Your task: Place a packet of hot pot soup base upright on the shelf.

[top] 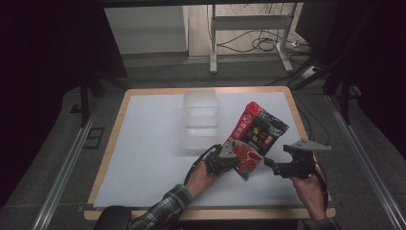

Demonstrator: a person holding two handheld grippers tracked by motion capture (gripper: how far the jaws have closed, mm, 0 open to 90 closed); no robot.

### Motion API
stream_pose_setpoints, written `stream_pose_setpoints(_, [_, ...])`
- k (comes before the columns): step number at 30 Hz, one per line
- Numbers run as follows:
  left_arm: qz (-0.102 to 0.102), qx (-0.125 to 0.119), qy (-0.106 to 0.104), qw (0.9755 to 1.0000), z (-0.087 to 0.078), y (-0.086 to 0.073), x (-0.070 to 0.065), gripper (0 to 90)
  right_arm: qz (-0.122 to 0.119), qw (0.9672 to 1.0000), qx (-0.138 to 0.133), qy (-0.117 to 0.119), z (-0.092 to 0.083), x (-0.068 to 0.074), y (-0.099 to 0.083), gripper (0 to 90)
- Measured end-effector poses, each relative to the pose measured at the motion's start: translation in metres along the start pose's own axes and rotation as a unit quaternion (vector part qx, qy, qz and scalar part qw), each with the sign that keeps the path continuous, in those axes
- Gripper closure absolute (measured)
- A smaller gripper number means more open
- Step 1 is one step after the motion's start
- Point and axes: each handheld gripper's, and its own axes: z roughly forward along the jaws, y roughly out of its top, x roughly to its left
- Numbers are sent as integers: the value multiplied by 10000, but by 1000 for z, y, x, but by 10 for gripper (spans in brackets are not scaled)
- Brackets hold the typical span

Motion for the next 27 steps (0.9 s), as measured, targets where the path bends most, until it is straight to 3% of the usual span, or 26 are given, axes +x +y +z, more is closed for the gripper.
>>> stream_pose_setpoints(7, [85,38,4,10000,-1,-1,0,900,234,9995,-62,188,25,-4,32,44])
stream_pose_setpoints(10, [271,192,97,9994,-2,-4,-3,900,358,9988,-51,342,38,-2,43,43])
stream_pose_setpoints(13, [382,214,191,9989,-1,-3,-6,900,296,9991,-5,317,45,0,47,53])
stream_pose_setpoints(14, [399,238,184,9988,-1,-3,-5,900,259,9994,17,230,48,0,49,88])
stream_pose_setpoints(15, [292,207,123,9993,-1,-3,-4,900,288,9994,-46,178,53,-1,50,220])
stream_pose_setpoints(17, [181,192,42,9996,-1,-3,-2,900,383,9989,-139,245,54,-3,50,341])
stream_pose_setpoints(18, [185,199,15,9996,-1,-3,-1,900,383,9989,-139,245,54,-3,50,341])
stream_pose_setpoints(20, [143,195,-11,9997,-1,-3,0,899,484,9978,-237,392,54,-5,51,485])
stream_pose_setpoints(22, [117,216,-44,9997,-1,-3,1,899,420,9979,-346,363,52,-4,51,635])
stream_pose_setpoints(26, [110,152,-89,9998,-3,-4,2,895,423,9969,-475,457,50,-3,50,703])
stream_pose_setpoints(27, [85,130,-121,9998,-4,-5,2,846,519,9956,-536,575,49,-2,50,730])
